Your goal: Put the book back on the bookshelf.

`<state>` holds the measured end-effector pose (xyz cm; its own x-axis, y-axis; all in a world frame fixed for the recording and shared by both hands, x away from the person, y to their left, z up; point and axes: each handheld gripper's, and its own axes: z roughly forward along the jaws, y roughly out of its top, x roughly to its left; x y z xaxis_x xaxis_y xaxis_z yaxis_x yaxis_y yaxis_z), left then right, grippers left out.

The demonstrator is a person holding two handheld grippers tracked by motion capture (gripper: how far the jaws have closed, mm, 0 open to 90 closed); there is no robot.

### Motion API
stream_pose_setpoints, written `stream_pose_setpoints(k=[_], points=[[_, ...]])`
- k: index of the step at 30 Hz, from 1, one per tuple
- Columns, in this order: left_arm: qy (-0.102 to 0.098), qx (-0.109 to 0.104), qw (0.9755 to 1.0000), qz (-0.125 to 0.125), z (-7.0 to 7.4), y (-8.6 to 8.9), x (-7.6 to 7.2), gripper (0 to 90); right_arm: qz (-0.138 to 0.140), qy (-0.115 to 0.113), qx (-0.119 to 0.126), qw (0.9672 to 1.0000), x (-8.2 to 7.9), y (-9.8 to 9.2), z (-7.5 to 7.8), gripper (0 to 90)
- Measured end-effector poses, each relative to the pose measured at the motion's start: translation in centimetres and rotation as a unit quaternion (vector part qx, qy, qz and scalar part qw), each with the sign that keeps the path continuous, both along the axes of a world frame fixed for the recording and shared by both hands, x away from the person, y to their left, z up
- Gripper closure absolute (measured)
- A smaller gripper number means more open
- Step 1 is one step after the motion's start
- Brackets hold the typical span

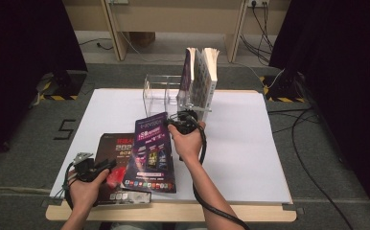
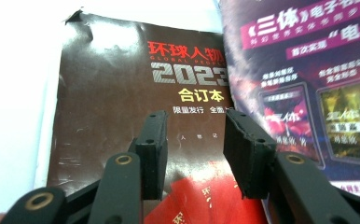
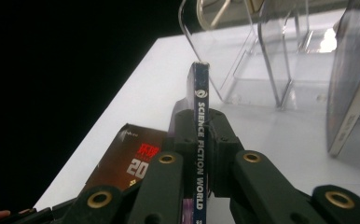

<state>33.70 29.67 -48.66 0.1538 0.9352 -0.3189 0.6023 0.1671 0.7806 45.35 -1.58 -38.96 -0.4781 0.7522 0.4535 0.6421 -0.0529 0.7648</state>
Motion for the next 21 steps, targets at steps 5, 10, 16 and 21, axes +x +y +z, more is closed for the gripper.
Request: stream_pose_setpoints(k=[5,10,16,21], points=[[-0.001,0.000,1.0000,0.000,0.0,-0.1,0.0,58.9,-0.008,-0.025,0.001,0.9997,-0.5,-0.4,1.2,85.2],[-0.006,-0.002,1.0000,0.001,0.0,-0.1,0.0,58.8,-0.021,-0.051,0.004,0.9985,-0.8,-0.9,2.3,85.2],[-0.011,0.000,0.9999,0.000,0.1,-0.2,0.0,58.9,-0.031,-0.071,0.008,0.9969,-1.0,-1.5,3.4,85.2],[-0.013,-0.003,0.9999,0.000,0.2,-0.2,-0.1,59.0,-0.042,-0.083,0.014,0.9955,-1.1,-2.3,4.3,85.2]])
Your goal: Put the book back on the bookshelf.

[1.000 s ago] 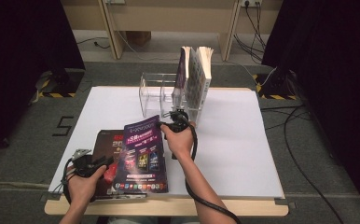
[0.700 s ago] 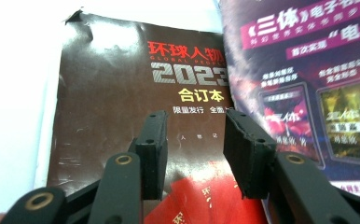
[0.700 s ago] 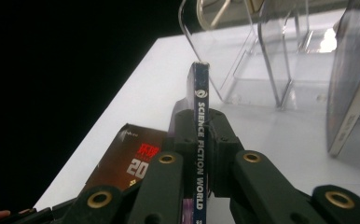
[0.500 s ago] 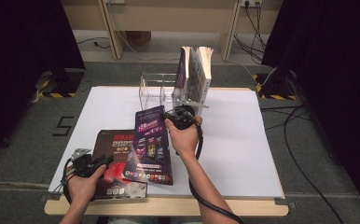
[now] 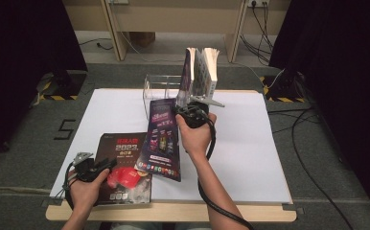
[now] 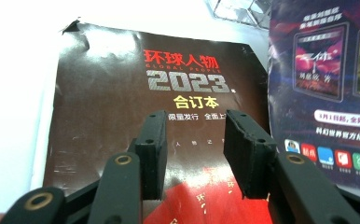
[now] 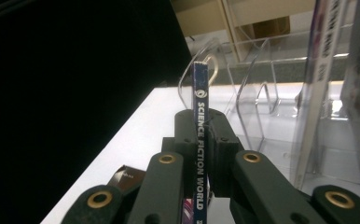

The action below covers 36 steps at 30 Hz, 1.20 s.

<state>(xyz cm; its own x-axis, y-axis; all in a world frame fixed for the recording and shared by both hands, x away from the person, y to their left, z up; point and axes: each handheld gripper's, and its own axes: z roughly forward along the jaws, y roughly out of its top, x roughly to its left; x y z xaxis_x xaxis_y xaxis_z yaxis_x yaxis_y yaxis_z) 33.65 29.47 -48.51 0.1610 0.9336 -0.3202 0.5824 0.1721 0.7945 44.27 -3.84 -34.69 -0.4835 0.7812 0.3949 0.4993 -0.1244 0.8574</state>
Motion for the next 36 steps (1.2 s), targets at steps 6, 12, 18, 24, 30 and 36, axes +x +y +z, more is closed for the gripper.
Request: stream_pose_setpoints(k=[6,12,18,24,30,36], points=[[-0.004,0.001,1.0000,-0.001,0.0,-0.1,0.0,57.6,-0.015,-0.021,0.002,0.9997,-0.2,-0.8,1.1,85.2],[-0.006,0.001,1.0000,0.001,0.0,0.0,0.0,56.6,-0.023,-0.034,0.004,0.9991,-0.1,-1.3,2.2,85.1],[-0.007,-0.001,1.0000,0.001,0.0,-0.1,0.0,56.4,-0.034,-0.049,0.005,0.9982,0.1,-1.6,3.2,85.1],[-0.008,-0.001,1.0000,0.000,0.0,-0.1,0.0,55.9,-0.043,-0.061,0.006,0.9972,0.3,-1.9,4.1,85.1],[-0.010,0.001,0.9999,0.001,0.0,-0.1,0.0,55.6,-0.048,-0.070,0.007,0.9964,0.8,-1.9,4.7,85.1],[-0.010,0.001,0.9999,0.000,0.0,-0.1,0.0,55.6,-0.055,-0.080,0.003,0.9953,1.4,-1.7,5.4,85.1]])
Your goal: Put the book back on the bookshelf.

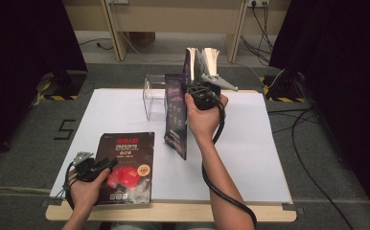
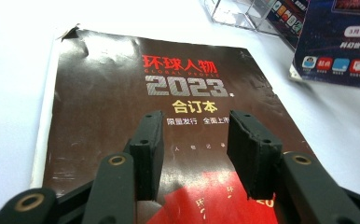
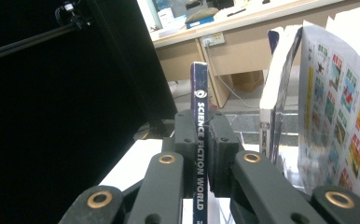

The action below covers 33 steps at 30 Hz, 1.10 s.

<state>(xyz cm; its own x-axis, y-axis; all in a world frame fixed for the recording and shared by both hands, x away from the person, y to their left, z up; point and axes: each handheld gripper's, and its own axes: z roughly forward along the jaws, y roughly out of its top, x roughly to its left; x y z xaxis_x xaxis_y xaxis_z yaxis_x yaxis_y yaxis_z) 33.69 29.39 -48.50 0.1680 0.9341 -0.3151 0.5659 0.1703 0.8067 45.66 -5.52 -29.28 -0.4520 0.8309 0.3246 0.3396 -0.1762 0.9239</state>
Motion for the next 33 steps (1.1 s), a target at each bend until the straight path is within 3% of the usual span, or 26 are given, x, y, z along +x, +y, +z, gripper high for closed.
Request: stream_pose_setpoints(k=[19,33], points=[[0.000,0.002,1.0000,-0.001,0.0,0.0,0.0,55.7,-0.023,-0.015,0.002,0.9996,1.6,0.3,1.1,85.1],[0.001,0.002,1.0000,-0.002,-0.1,0.0,0.0,56.0,-0.030,-0.017,-0.006,0.9994,3.3,1.7,1.1,85.1]])
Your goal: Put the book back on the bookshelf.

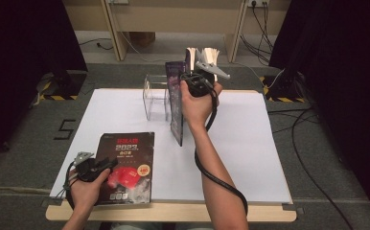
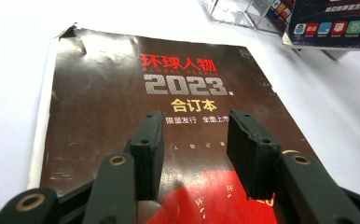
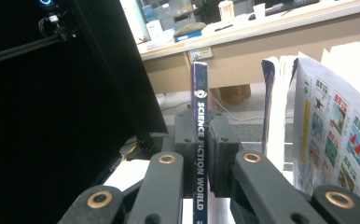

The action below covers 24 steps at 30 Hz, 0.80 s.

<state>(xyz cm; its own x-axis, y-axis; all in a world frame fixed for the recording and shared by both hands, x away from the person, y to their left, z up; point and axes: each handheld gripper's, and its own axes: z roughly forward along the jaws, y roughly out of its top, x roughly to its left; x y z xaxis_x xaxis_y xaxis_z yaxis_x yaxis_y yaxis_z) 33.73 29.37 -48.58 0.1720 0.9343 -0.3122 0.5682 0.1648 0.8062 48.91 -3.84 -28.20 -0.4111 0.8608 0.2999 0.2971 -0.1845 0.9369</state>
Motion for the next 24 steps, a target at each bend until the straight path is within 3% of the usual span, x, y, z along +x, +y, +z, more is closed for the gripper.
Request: stream_pose_setpoints(k=[24], points=[[0.002,0.001,1.0000,-0.002,-0.2,0.1,0.1,56.3,-0.036,-0.014,-0.024,0.9990,2.8,1.3,0.1,85.0]])
